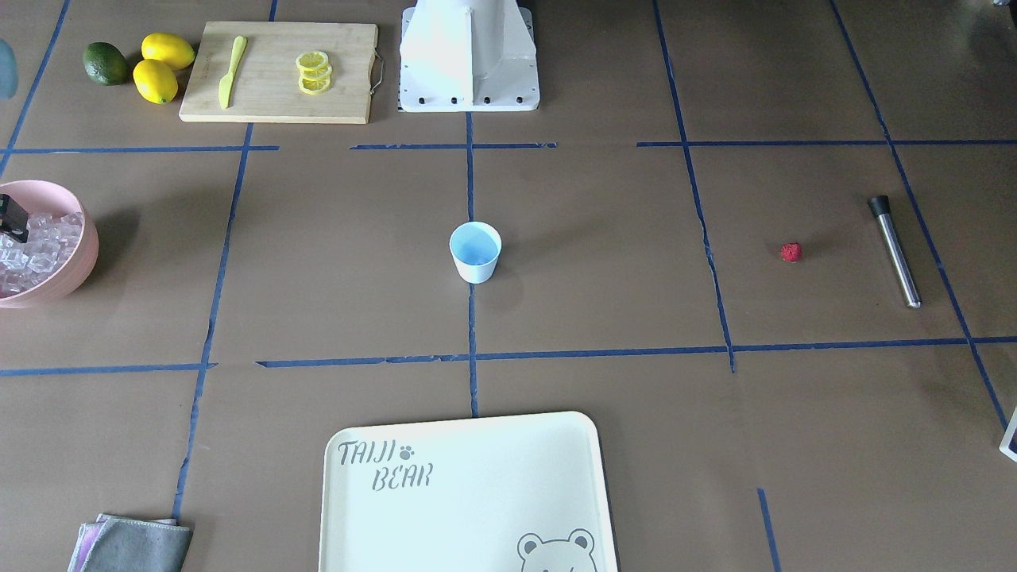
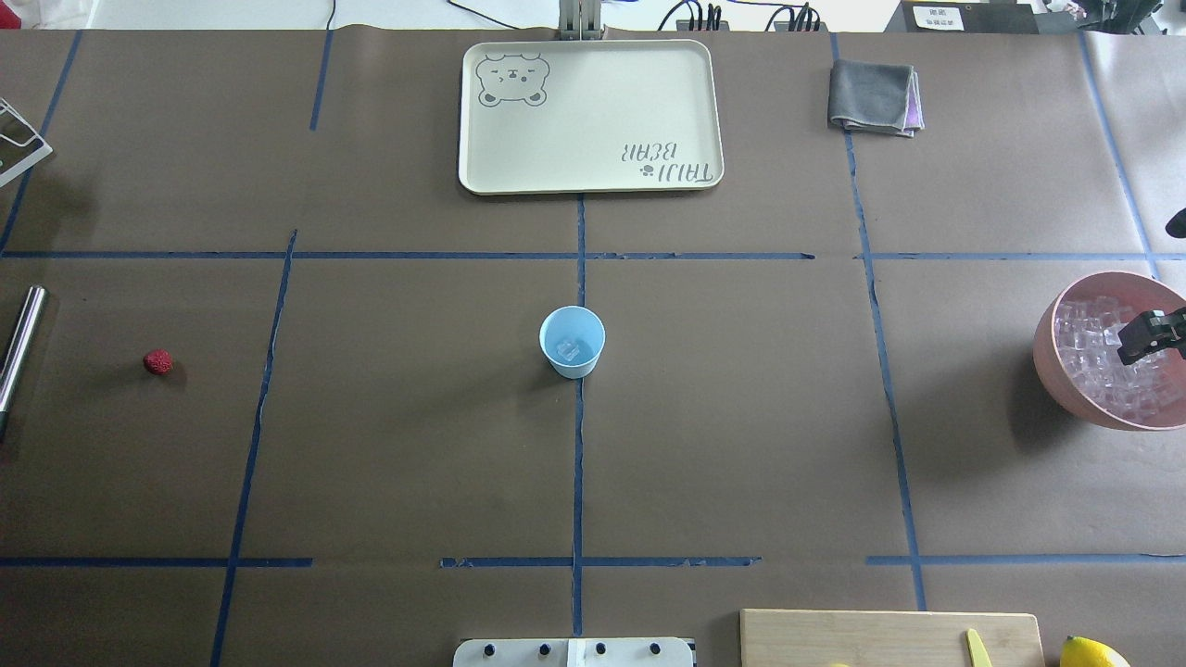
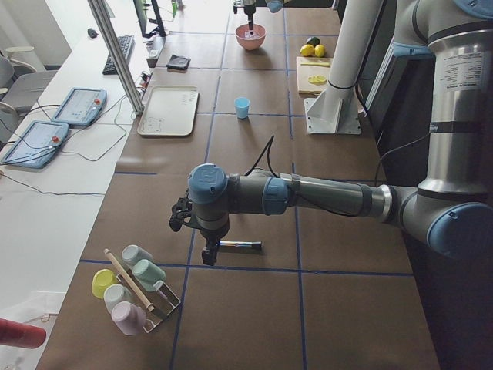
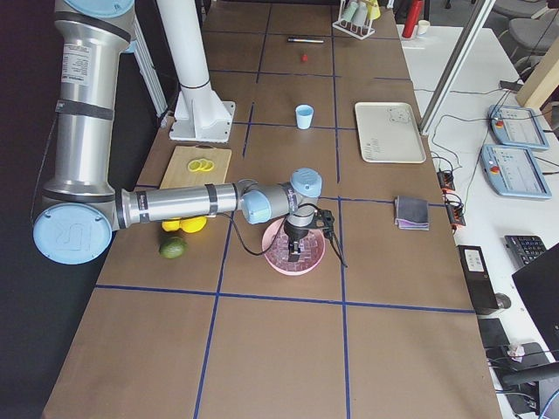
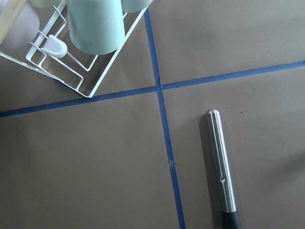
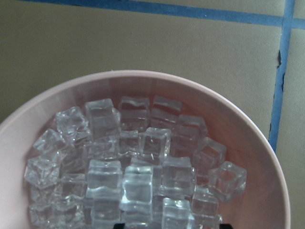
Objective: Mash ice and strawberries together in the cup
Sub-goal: 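Lower the right gripper into the ice and grasp another cube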
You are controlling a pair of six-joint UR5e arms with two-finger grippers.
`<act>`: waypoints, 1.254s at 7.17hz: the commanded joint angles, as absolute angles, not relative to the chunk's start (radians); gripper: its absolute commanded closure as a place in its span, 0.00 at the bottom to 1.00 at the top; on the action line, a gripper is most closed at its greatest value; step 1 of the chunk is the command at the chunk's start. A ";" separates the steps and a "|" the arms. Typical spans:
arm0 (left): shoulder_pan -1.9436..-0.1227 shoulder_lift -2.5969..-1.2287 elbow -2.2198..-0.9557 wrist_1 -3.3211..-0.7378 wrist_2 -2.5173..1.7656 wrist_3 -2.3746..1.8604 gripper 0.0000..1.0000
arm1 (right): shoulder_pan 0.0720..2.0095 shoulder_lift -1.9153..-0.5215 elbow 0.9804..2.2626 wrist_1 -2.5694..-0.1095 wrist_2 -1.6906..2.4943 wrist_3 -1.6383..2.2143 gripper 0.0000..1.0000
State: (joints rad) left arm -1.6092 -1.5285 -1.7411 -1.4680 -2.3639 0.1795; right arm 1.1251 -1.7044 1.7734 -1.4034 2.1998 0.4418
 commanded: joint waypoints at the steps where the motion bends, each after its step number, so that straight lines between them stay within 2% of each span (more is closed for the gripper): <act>1: -1.609 -1.528 -1.750 -1.467 -2.364 0.179 0.00 | 1.124 -1.703 1.761 -1.402 2.200 0.442 0.32; 2: -1.609 -1.528 -1.752 -1.466 -2.362 0.179 0.00 | 1.124 -1.704 1.761 -1.402 2.200 0.442 0.32; 3: -1.609 -1.528 -1.752 -1.466 -2.362 0.179 0.00 | 1.124 -1.704 1.761 -1.402 2.200 0.443 0.37; 5: -1.609 -1.528 -1.753 -1.465 -2.362 0.179 0.00 | 1.126 -1.701 1.763 -1.404 2.201 0.443 0.93; 6: -1.609 -1.528 -1.753 -1.466 -2.362 0.179 0.00 | 1.127 -1.703 1.769 -1.402 2.201 0.443 1.00; 8: -1.609 -1.529 -1.755 -1.466 -2.364 0.179 0.00 | 1.178 -1.719 1.826 -1.413 2.210 0.437 1.00; 9: -1.609 -1.528 -1.756 -1.466 -2.364 0.179 0.00 | 1.195 -1.788 1.926 -1.442 2.215 0.434 1.00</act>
State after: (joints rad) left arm -1.6091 -1.5288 -1.7549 -1.4664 -2.3636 0.1795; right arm 1.1663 -1.7303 1.8323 -1.4163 2.2084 0.4386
